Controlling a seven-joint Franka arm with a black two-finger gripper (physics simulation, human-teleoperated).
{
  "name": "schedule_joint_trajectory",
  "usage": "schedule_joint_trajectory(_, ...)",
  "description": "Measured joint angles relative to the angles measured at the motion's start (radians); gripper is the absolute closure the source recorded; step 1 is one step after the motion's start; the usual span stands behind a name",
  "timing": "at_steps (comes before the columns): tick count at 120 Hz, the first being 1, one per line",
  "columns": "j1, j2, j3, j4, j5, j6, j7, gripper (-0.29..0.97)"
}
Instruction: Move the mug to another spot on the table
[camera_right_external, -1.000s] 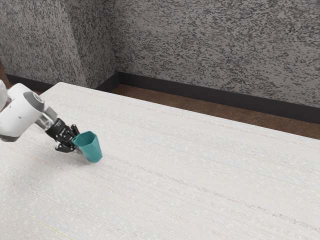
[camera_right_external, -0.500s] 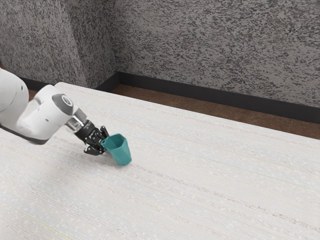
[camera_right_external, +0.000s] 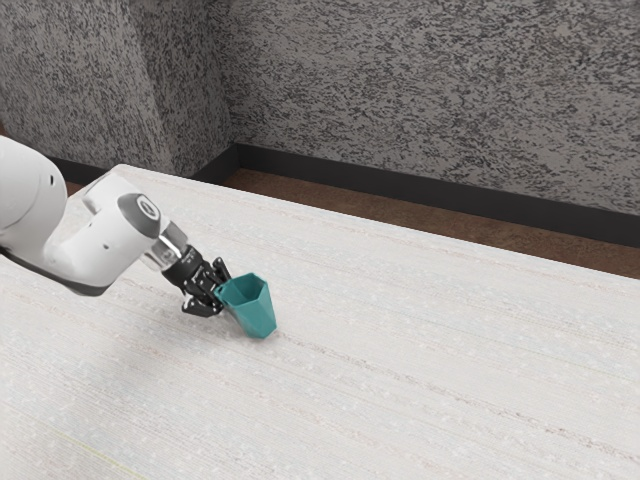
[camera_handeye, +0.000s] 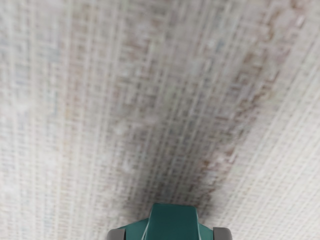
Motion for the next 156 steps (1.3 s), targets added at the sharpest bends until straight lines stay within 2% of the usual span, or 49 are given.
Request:
schedule_joint_trajectory(61, 0.0, 0.005, 0.0, 0.0, 0.004, 0.005, -0.033, 0.61)
schedule_joint_trajectory(90, 0.001, 0.002, 0.0, -0.007, 0.007, 0.007, -0.029, 0.23)
schedule_joint_trajectory(121, 0.012, -0.024, 0.011, -0.029, 0.013, 0.003, -0.026, 0.07)
schedule_joint_trajectory(139, 0.015, -0.089, 0.051, -0.043, 0.066, -0.004, -0.026, 0.03)
schedule_joint_trajectory(149, 0.014, -0.138, 0.104, -0.042, 0.124, -0.014, -0.025, 0.02)
schedule_joint_trajectory(156, 0.014, -0.173, 0.123, -0.034, 0.213, -0.021, -0.024, 0.02)
